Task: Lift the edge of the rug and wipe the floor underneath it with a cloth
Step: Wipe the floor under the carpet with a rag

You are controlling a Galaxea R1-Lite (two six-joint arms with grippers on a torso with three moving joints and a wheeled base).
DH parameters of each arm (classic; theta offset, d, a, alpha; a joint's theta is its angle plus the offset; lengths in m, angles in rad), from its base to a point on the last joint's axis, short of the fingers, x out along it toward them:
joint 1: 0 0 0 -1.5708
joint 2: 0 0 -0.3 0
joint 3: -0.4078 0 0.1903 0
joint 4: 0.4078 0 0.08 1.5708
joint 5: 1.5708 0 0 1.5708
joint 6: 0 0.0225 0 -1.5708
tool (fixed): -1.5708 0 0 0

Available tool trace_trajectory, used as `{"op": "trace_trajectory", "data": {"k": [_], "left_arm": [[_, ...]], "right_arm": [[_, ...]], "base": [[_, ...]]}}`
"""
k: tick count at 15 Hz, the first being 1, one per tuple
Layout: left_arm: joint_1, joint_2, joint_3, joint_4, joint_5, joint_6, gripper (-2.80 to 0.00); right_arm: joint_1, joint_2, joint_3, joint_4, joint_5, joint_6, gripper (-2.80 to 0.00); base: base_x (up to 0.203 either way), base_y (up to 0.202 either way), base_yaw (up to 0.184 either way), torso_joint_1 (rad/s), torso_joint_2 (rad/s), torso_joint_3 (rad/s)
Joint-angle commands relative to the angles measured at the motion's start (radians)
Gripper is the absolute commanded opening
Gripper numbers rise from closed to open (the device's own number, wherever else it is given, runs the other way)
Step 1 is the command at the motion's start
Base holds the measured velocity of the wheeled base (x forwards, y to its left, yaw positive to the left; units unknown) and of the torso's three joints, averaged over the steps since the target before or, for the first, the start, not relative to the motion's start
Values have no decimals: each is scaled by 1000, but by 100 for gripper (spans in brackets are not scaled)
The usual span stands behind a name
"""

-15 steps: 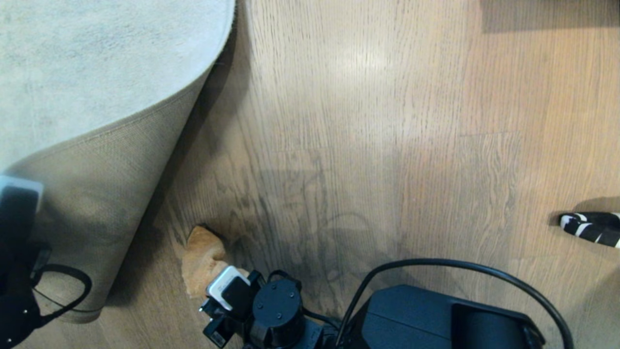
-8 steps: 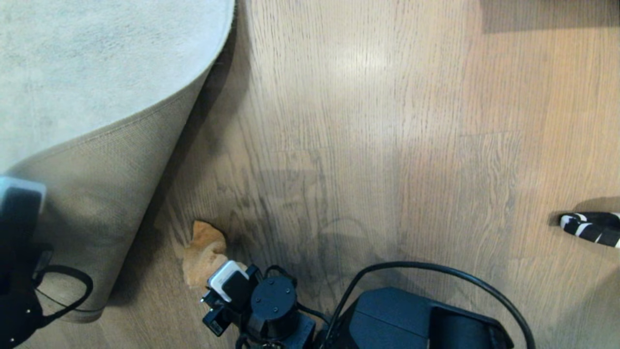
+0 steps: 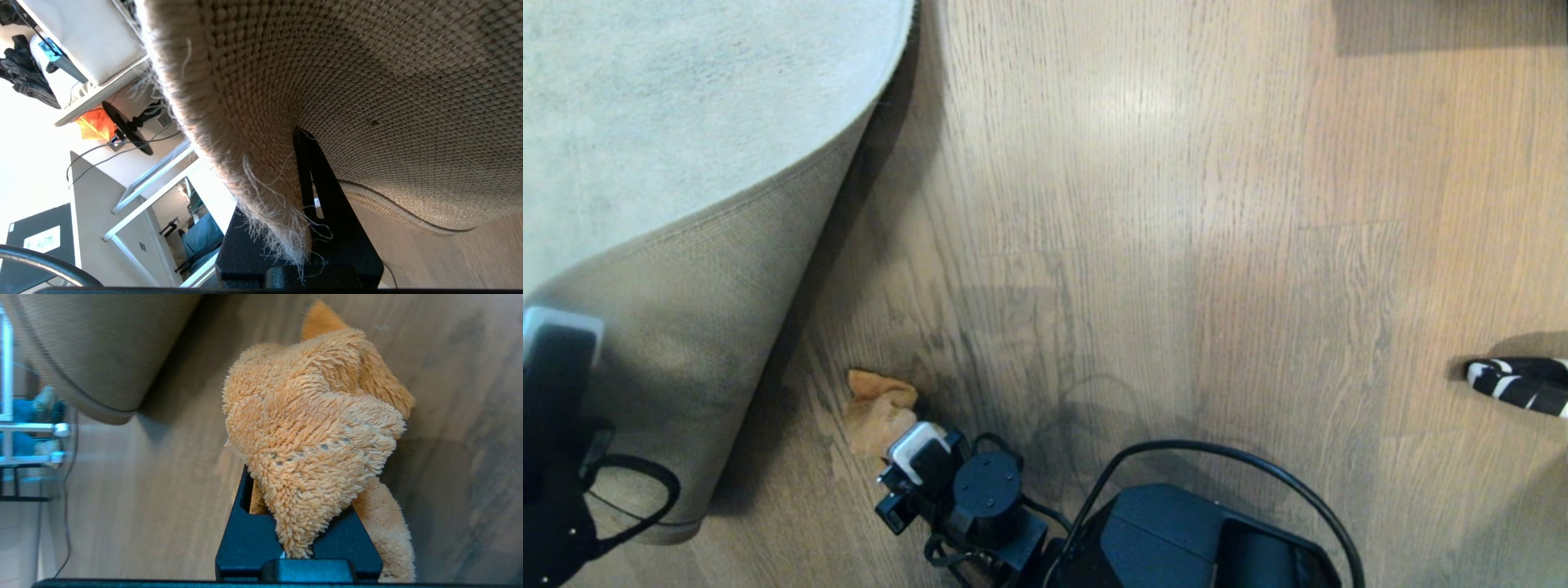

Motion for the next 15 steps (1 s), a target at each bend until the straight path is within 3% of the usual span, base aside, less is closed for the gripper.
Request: {"op": "trace_trajectory", "data": {"k": [1,6,15], "left_arm": [[0,1,2,-5,4,3,-280],[0,1,2,-5,4,3,-280],[0,-7,4,-5,6,3,-280]], "right_arm": [[-24,7,-17,-16,-11,-1,-280],[-131,-50,-51,-14,-16,-3,-280],[-237,-209,-27,26,-15,-7,-280]], "base": [[0,0,0,0,0,0],[0,0,0,0,0,0],[0,0,0,0,0,0]]}}
